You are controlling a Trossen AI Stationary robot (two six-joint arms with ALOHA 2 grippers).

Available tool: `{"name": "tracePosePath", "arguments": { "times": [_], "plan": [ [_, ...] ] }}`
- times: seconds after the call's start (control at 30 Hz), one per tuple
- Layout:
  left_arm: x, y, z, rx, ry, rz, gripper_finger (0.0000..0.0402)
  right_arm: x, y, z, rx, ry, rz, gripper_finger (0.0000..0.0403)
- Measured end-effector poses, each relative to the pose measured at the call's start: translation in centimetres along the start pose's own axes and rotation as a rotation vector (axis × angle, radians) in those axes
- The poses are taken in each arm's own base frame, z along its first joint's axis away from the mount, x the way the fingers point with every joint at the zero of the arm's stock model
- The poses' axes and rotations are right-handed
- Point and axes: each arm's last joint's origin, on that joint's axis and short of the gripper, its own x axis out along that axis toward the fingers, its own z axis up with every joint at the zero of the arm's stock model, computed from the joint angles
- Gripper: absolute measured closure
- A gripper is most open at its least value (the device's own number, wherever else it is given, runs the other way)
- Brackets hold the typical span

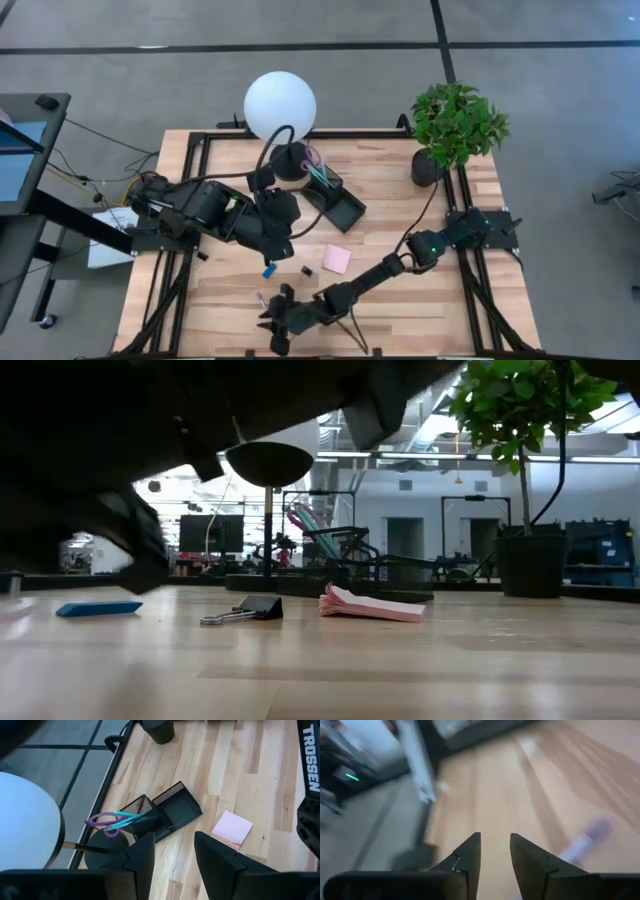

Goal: Pick and place office supplies into organizer
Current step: Put the violet pen into the desk organizer

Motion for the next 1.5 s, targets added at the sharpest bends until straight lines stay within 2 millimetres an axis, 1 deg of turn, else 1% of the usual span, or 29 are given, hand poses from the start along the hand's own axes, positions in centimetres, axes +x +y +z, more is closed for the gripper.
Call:
{"name": "tracePosePath", "arguments": {
  "times": [0.1,0.2,0.27,0.37,0.47,0.6,0.73,0.83,0.93,1.03,1.1,1.2,1.37,1.5],
  "plan": [
    [0.0,0.0,0.0,0.001,0.0,0.0,0.0267,-0.2,0.0,-0.3,-0.023,0.081,-0.051,0.0305],
    [0.0,0.0,0.0,0.001,0.0,0.001,0.0267,-0.5,1.0,0.0,-0.025,0.077,-0.02,0.0305],
    [0.0,0.0,0.0,0.001,0.0,0.001,0.0267,-0.8,1.3,-0.2,-0.035,0.091,-0.031,0.0305],
    [0.0,0.0,0.0,0.001,0.0,0.001,0.0267,-0.8,1.0,-0.9,-0.044,0.145,-0.072,0.0305],
    [0.0,0.0,0.0,0.001,0.0,0.001,0.0267,-1.1,0.5,-1.0,-0.03,0.179,-0.156,0.0305],
    [0.0,0.0,0.0,0.002,-0.001,0.001,0.0267,-1.6,0.0,-1.0,-0.077,0.176,-0.285,0.0305],
    [0.0,0.0,0.0,0.005,-0.001,0.001,0.0267,-2.1,-0.2,-1.0,-0.108,0.203,-0.348,0.0305],
    [0.0,0.0,0.0,0.005,-0.001,0.001,0.0267,-2.8,0.1,-0.9,-0.121,0.23,-0.364,0.0305],
    [0.0,0.0,0.0,0.022,0.0,0.001,0.0267,-4.0,1.1,-1.1,-0.161,0.271,-0.386,0.0305],
    [0.0,0.0,0.0,0.025,-0.001,0.002,0.0267,-4.9,2.2,-2.1,-0.201,0.305,-0.393,0.0305],
    [0.0,0.0,0.0,0.034,-0.001,0.003,0.0267,-5.7,3.1,-2.3,-0.229,0.316,-0.398,0.0305],
    [0.0,0.0,0.0,0.039,-0.003,0.008,0.0267,-6.5,4.4,-3.1,-0.285,0.272,-0.447,0.0305],
    [0.0,0.0,0.0,0.039,-0.006,0.016,0.0267,-8.1,6.1,-4.2,-0.442,0.114,-0.613,0.0305],
    [0.0,0.0,0.0,0.038,-0.006,0.016,0.0267,-9.8,7.1,-5.4,-0.593,0.088,-0.714,0.0305]
  ]
}}
